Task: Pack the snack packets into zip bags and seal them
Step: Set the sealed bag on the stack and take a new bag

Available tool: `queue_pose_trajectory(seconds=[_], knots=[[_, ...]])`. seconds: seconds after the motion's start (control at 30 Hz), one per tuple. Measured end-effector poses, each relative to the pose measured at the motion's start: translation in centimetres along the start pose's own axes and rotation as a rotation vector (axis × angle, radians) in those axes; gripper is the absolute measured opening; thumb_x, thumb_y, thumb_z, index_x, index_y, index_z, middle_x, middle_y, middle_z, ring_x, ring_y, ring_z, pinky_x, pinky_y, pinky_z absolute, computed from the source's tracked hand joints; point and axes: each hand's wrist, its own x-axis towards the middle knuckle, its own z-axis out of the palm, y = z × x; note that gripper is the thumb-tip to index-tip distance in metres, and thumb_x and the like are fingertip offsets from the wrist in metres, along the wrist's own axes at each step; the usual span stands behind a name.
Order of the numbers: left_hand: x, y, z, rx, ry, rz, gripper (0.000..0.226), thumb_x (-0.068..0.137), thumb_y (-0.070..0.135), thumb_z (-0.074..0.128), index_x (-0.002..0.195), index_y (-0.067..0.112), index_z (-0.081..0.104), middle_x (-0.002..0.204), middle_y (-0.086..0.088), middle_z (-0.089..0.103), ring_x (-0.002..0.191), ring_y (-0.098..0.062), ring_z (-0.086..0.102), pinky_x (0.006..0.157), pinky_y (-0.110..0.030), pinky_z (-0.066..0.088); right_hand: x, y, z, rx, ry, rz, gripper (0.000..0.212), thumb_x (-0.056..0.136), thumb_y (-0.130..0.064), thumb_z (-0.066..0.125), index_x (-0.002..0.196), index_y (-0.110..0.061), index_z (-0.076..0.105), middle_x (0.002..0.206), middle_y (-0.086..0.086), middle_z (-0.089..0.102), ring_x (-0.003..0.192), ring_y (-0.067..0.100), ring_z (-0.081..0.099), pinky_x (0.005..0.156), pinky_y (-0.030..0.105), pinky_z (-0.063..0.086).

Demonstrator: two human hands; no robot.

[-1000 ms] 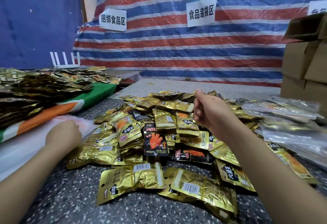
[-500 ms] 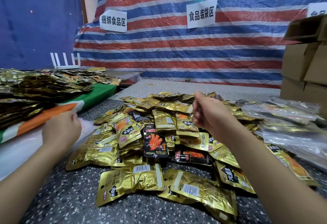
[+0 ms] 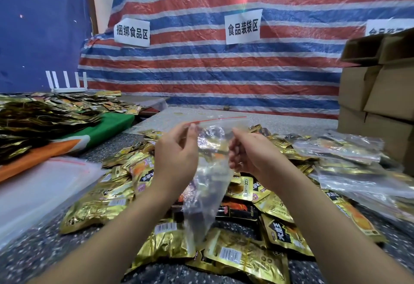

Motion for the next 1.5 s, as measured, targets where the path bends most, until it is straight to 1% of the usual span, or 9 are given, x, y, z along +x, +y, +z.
queue_pose_trajectory(seconds=[0.23,0.5,0.63,0.73,0.87,0.97,1.07,1.23,1.5], knots=[[-2.0,-0.8,2.1,-0.065,-0.036,0.086,0.02,0.099,0.031,0.05,0.105,0.033,0.069,0.089,0.012,0.072,0.075,-0.014,0.07,0.062,-0.049,0.057,0.1,0.0,-0.3,0.043,0.153,0.036,0.05,0.102,-0.049,0.045,0.081,-0.005,0.061,0.056,0.004,0.063,0.044,0.015,0.057,0.042,0.023,0.045],[-3.5,-1.3,1.7,-0.13,-0.153,0.134,0.027,0.098,0.035,0.051,0.117,0.028,0.069,0.098,0.009,0.074,0.092,-0.013,0.072,0.075,-0.044,0.06,-0.3,-0.6,0.2,0.073,0.114,0.062,0.05,0.096,-0.053,0.053,0.082,-0.006,0.062,0.06,0.007,0.068,0.045,0.016,0.06,0.04,0.021,0.045],[-3.8,-1.7,1.7,0.022,-0.167,0.396,0.028,0.099,0.021,0.052,0.12,0.01,0.067,0.112,0.005,0.07,0.104,-0.007,0.067,0.085,-0.034,0.057,-0.5,-0.8,0.5,0.02,0.106,0.058,0.031,0.098,-0.03,0.055,0.077,-0.007,0.059,0.054,0.005,0.064,0.043,0.016,0.057,0.041,0.021,0.043],[-4.0,-1.9,1.6,0.126,-0.17,0.438,0.035,0.098,0.033,0.051,0.114,0.009,0.07,0.115,0.004,0.069,0.111,-0.005,0.063,0.093,-0.029,0.052,-0.4,-0.8,0.3,-0.039,0.123,0.005,0.028,0.095,-0.012,0.049,0.068,-0.01,0.057,0.047,0.001,0.056,0.042,0.015,0.056,0.042,0.023,0.043],[-3.6,-1.3,1.4,0.027,-0.138,0.276,0.033,0.1,0.036,0.042,0.093,0.019,0.07,0.092,0.019,0.066,0.091,-0.001,0.063,0.077,-0.015,0.047,-0.4,-0.4,0.1,-0.218,0.097,-0.139,0.03,0.095,-0.005,0.048,0.067,-0.007,0.06,0.049,-0.003,0.058,0.047,0.015,0.059,0.045,0.025,0.045],[-2.8,-1.5,1.1,0.01,-0.1,0.03,0.035,0.099,0.044,0.046,0.077,0.021,0.062,0.071,0.013,0.061,0.067,-0.005,0.056,0.058,-0.019,0.042,-0.5,-0.2,0.4,-0.323,0.039,-0.209,0.024,0.098,-0.007,0.051,0.08,0.002,0.064,0.052,-0.005,0.061,0.05,0.014,0.061,0.048,0.025,0.047],[-2.1,-1.9,0.5,-0.04,-0.192,-0.099,0.043,0.089,0.059,0.049,0.075,0.02,0.059,0.06,0.011,0.055,0.054,-0.004,0.048,0.054,-0.024,0.04,-0.8,0.0,0.7,-0.362,-0.071,-0.258,0.024,0.101,-0.013,0.054,0.082,-0.005,0.068,0.064,-0.002,0.068,0.055,0.016,0.061,0.051,0.025,0.049],[-1.7,-2.2,0.2,-0.04,-0.32,-0.14,0.049,0.082,0.059,0.053,0.073,0.012,0.059,0.053,0.011,0.05,0.048,-0.006,0.042,0.051,-0.025,0.035,-1.1,0.2,0.9,-0.41,-0.191,-0.283,0.019,0.101,-0.016,0.056,0.091,-0.008,0.071,0.073,-0.001,0.069,0.059,0.013,0.063,0.055,0.024,0.052],[-1.6,-2.9,0.0,0.018,-0.444,-0.041,0.025,0.1,0.025,0.054,0.077,0.015,0.056,0.057,0.014,0.048,0.051,-0.005,0.038,0.05,-0.022,0.031,-0.8,0.7,0.6,-0.338,-0.22,-0.185,0.025,0.103,-0.019,0.053,0.085,-0.009,0.067,0.072,0.0,0.067,0.056,0.011,0.063,0.052,0.02,0.048]])
